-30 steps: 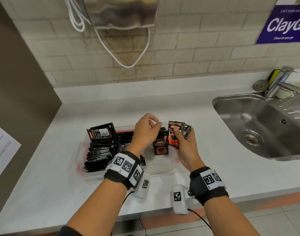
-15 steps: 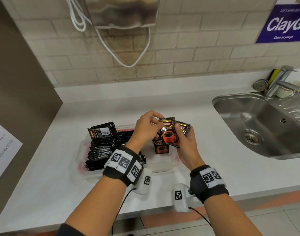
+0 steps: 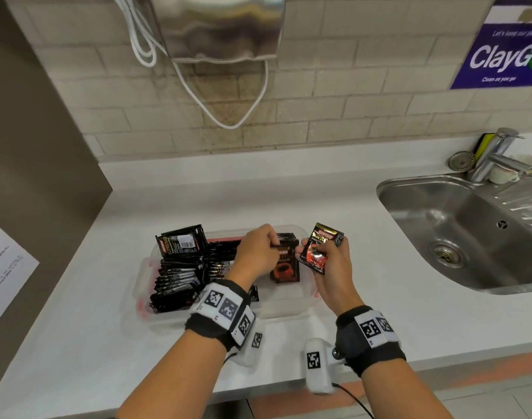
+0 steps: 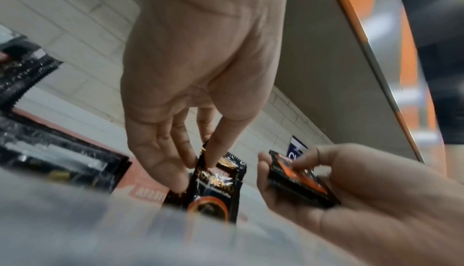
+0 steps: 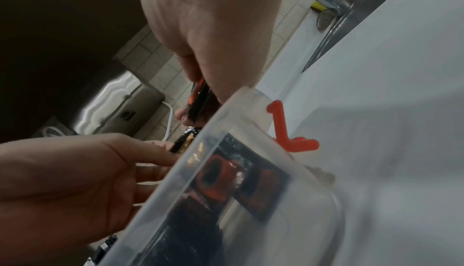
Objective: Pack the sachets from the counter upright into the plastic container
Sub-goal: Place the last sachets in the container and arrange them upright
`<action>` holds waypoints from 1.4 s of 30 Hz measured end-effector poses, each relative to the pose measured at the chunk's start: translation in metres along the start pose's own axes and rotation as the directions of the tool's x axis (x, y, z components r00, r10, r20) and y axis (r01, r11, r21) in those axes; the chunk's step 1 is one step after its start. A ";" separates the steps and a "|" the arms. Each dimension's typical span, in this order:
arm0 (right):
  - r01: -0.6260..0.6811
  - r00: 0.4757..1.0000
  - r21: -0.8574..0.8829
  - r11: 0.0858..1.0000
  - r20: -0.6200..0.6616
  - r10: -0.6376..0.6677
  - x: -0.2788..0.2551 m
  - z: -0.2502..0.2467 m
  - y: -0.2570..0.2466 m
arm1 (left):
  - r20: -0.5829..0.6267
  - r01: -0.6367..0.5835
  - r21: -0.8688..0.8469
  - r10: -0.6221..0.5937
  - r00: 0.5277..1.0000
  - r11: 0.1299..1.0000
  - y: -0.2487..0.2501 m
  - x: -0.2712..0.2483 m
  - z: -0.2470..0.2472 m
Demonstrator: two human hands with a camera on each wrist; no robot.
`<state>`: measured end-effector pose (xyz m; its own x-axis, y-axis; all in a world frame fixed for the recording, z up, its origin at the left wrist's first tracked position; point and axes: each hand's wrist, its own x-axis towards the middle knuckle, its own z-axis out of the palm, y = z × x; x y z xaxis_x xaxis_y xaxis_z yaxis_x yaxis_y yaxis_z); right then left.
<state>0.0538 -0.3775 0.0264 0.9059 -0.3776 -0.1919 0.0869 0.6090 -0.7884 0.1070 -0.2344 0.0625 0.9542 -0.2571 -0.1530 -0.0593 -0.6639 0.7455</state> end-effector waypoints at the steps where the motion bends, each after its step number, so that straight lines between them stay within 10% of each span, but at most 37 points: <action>1: 0.002 1.000 -0.005 1.000 -0.002 -0.002 0.001 0.001 0.001 | 0.017 0.008 0.034 -0.009 1.000 0.999 -0.001 0.000 0.006; 16: 0.100 0.992 -0.312 0.945 0.110 -0.068 -0.002 0.005 0.005 | -0.092 0.026 -0.003 -0.027 0.995 1.000 -0.011 -0.004 0.037; 42: 0.038 0.994 -0.288 0.957 0.106 -0.008 -0.002 0.008 0.001 | -0.137 0.046 -0.102 -0.060 0.989 0.994 -0.015 0.000 0.054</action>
<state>0.0551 -0.3705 0.0306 0.9438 -0.3069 -0.1226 -0.0014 0.3673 -0.9301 0.0921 -0.2621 0.0160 0.9872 -0.1183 -0.1066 0.0145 -0.6002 0.7997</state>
